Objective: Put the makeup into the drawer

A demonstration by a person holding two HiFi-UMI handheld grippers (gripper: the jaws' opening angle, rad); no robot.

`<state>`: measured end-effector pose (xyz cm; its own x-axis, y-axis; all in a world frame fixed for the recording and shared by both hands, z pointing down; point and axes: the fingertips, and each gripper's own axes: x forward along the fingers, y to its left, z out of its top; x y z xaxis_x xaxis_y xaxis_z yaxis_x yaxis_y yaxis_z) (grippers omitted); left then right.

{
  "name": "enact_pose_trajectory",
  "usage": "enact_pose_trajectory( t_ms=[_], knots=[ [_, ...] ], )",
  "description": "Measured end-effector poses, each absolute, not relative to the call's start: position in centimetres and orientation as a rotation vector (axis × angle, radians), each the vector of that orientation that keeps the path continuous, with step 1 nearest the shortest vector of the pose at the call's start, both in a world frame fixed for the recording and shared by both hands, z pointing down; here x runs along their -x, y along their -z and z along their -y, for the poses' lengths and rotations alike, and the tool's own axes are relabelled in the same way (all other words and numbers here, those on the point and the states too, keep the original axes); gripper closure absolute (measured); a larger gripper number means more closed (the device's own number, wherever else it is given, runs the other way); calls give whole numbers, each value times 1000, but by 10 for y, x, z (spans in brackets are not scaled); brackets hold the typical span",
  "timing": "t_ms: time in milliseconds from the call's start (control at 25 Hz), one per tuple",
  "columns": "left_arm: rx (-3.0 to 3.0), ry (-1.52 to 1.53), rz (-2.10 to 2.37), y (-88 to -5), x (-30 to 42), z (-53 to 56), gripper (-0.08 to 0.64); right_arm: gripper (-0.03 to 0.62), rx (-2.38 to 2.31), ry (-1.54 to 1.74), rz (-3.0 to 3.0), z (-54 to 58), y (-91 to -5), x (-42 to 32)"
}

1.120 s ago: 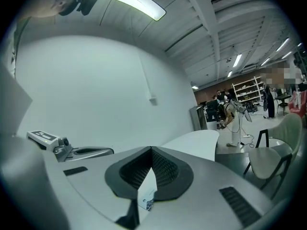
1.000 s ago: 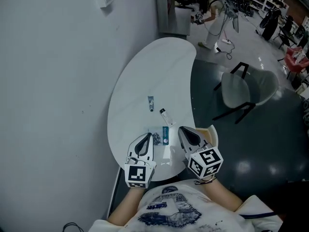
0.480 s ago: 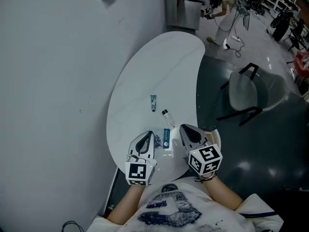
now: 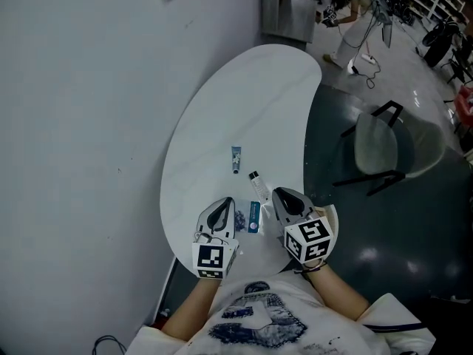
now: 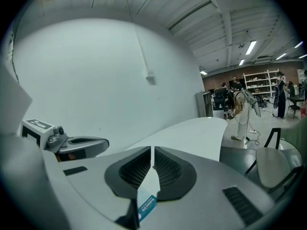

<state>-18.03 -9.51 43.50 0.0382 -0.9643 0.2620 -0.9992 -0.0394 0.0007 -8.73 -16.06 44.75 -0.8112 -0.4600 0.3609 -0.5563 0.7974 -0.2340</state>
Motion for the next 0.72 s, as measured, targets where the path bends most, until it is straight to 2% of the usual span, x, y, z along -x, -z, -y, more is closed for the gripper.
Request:
enact_pose_trajectory(
  t_ms=[560, 720],
  knots=[
    [-2056, -316, 2012, -467, 199, 119, 526, 569, -746, -509, 2637, 183, -484, 110],
    [-2040, -328, 1998, -475, 202, 125, 526, 516, -725, -531, 2617, 187, -495, 117]
  ],
)
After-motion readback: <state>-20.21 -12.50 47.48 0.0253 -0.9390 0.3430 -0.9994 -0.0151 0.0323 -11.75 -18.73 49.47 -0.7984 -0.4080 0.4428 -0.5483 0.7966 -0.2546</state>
